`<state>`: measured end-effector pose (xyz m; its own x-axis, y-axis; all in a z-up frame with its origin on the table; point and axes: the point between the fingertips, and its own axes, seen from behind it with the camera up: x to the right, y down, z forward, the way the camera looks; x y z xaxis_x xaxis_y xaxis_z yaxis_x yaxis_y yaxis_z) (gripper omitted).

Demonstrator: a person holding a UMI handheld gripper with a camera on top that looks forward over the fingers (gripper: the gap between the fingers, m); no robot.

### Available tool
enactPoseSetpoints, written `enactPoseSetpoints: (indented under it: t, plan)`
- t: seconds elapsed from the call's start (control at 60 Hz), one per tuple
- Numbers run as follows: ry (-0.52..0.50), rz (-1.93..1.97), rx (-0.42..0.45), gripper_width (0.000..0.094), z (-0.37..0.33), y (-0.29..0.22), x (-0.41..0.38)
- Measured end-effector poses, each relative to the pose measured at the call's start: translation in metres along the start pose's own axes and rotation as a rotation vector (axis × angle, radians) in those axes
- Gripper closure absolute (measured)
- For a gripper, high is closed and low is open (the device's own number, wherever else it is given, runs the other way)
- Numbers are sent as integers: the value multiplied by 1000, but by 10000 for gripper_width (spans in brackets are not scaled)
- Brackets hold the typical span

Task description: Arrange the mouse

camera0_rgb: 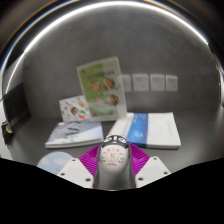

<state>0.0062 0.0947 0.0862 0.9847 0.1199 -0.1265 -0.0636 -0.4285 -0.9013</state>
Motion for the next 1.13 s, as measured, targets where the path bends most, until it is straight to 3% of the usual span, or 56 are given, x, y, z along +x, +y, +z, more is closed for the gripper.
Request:
enactPoseSetpoints:
  t: [0.133, 0.267, 0.6, 0.633, 0.683, 0.8, 0.817, 0.833, 0.9, 0.95, 1.133]
  plan:
    - [-87, -59, 97, 524, -45, -36, -99]
    - [-174, -43, 36, 527, -43, 14, -207]
    - [45, -92, -180, 524, 4, 124, -229]
    - [53, -75, -179, 457, 8, 131, -229]
    - [58, -41, -159, 458, 9, 128, -230]
    - [62, -22, -168, 340, 6, 128, -230]
    - [62, -18, -174, 259, 3, 128, -231]
    - [57, -16, -181, 247, 1, 129, -231]
    - [24, -5, -174, 33, -18, 125, -240]
    - [16, 1, -170, 94, -35, 122, -243]
    - [32, 19, -167, 83, -102, 129, -206]
